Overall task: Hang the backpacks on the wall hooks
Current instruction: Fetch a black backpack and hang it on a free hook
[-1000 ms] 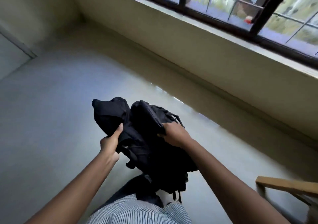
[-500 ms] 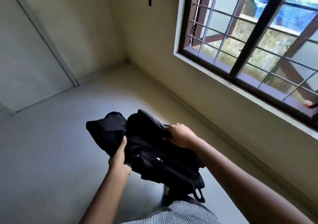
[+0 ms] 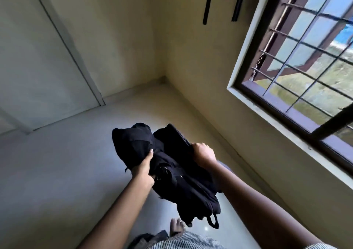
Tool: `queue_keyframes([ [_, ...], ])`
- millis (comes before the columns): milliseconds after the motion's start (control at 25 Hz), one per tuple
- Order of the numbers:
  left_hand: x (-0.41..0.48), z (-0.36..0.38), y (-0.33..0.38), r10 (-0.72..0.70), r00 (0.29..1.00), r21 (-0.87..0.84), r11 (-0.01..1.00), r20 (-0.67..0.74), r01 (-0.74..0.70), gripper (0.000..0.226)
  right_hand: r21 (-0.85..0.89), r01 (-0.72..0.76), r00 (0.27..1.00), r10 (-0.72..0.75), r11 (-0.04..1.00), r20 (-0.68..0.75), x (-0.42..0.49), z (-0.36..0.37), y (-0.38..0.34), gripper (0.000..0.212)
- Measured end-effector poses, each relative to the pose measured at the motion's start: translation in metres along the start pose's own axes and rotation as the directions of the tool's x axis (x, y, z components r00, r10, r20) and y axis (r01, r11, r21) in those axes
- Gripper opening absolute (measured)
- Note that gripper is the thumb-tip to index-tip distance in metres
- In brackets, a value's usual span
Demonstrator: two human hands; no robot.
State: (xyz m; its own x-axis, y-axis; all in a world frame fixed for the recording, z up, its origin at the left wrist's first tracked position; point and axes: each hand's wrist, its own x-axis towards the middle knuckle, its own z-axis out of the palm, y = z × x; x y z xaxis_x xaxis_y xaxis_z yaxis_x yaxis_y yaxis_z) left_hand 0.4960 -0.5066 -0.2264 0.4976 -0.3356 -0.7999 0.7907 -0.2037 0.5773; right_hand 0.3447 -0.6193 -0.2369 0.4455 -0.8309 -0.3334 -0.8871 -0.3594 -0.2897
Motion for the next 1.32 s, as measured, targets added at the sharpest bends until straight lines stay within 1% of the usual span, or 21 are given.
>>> queue_keyframes([
  [40,0.010,0.015,0.010,0.005,1.000,0.018,1.000,-0.025,-0.005,0.075,0.006,-0.023,1.000,0.023,1.000,0.008,0.020,-0.003,-0.003,0.026],
  [200,0.052,0.061,0.045,0.002,1.000,0.093,0.996,-0.030,0.000,0.069,0.031,-0.135,0.991,0.134,0.990,0.019,0.096,-0.013,-0.002,0.033],
  [280,0.086,0.082,0.065,-0.020,0.999,0.154,0.988,-0.044,0.027,0.072,0.054,-0.207,0.978,0.205,0.977,0.040,0.132,-0.011,0.002,0.034],
  [360,0.112,0.096,0.086,-0.034,0.998,0.204,0.978,-0.054,0.044,0.076,0.076,-0.275,0.960,0.271,0.958,0.064,0.148,-0.007,0.003,0.033],
  [440,0.140,0.117,0.108,-0.071,0.997,0.255,0.964,-0.033,0.077,0.079,0.164,-0.360,0.933,0.357,0.919,0.045,0.173,-0.002,-0.002,0.028],
  [480,0.152,0.128,0.116,-0.083,0.996,0.276,0.957,-0.031,0.088,0.079,0.237,-0.389,0.919,0.392,0.890,0.036,0.182,-0.003,-0.009,0.027],
  [520,0.163,0.139,0.123,-0.090,0.996,0.311,0.946,-0.027,0.094,0.078,0.332,-0.395,0.911,0.412,0.857,0.022,0.191,-0.007,-0.017,0.028],
  [640,0.189,0.168,0.141,-0.109,0.994,0.401,0.911,0.011,0.096,0.071,0.636,-0.294,0.924,0.382,0.714,-0.002,0.203,-0.023,-0.043,0.029],
  [720,0.204,0.186,0.155,-0.125,0.991,0.456,0.885,0.041,0.092,0.070,0.751,-0.245,0.930,0.369,0.614,0.001,0.199,-0.028,-0.054,0.027],
  [800,0.217,0.199,0.168,-0.152,0.987,0.493,0.864,0.055,0.106,0.072,0.792,-0.231,0.939,0.342,0.565,0.030,0.189,-0.025,-0.058,0.028],
  [840,0.224,0.204,0.171,-0.170,0.984,0.503,0.856,0.061,0.116,0.073,0.787,-0.224,0.949,0.311,0.575,0.043,0.187,-0.021,-0.059,0.031],
  [880,0.229,0.208,0.175,-0.177,0.982,0.513,0.850,0.066,0.119,0.074,0.761,-0.201,0.963,0.268,0.617,0.037,0.186,-0.017,-0.060,0.035],
  [960,0.235,0.215,0.183,-0.200,0.975,0.541,0.833,0.096,0.117,0.076,0.647,-0.152,0.981,0.193,0.747,0.009,0.193,-0.014,-0.064,0.044],
  [1000,0.238,0.220,0.187,-0.208,0.970,0.550,0.828,0.126,0.106,0.077,0.593,-0.143,0.985,0.171,0.792,0.009,0.199,-0.015,-0.065,0.048],
  [1080,0.244,0.233,0.197,-0.228,0.954,0.563,0.822,0.195,0.082,0.078,0.554,-0.186,0.982,0.170,0.811,0.081,0.213,-0.018,-0.067,0.068],
  [1120,0.246,0.240,0.201,-0.236,0.946,0.565,0.822,0.221,0.073,0.077,0.542,-0.239,0.971,0.196,0.805,0.136,0.221,-0.019,-0.069,0.079],
  [1160,0.245,0.246,0.205,-0.245,0.939,0.571,0.818,0.242,0.067,0.076,0.503,-0.295,0.955,0.241,0.812,0.171,0.227,-0.019,-0.071,0.084],
  [1200,0.243,0.253,0.209,-0.254,0.931,0.573,0.817,0.264,0.060,0.073,0.438,-0.327,0.945,0.283,0.838,0.165,0.234,-0.018,-0.074,0.079],
  [1240,0.238,0.257,0.211,-0.257,0.924,0.574,0.817,0.284,0.052,0.069,0.367,-0.347,0.938,0.320,0.863,0.134,0.240,-0.017,-0.076,0.067],
  [1280,0.232,0.260,0.213,-0.268,0.914,0.569,0.821,0.305,0.051,0.064,0.329,-0.354,0.935,0.342,0.876,0.096,0.246,-0.019,-0.077,0.054],
  [1320,0.225,0.261,0.216,-0.279,0.902,0.566,0.823,0.330,0.048,0.060,0.343,-0.358,0.932,0.356,0.868,0.073,0.251,-0.021,-0.077,0.046],
])
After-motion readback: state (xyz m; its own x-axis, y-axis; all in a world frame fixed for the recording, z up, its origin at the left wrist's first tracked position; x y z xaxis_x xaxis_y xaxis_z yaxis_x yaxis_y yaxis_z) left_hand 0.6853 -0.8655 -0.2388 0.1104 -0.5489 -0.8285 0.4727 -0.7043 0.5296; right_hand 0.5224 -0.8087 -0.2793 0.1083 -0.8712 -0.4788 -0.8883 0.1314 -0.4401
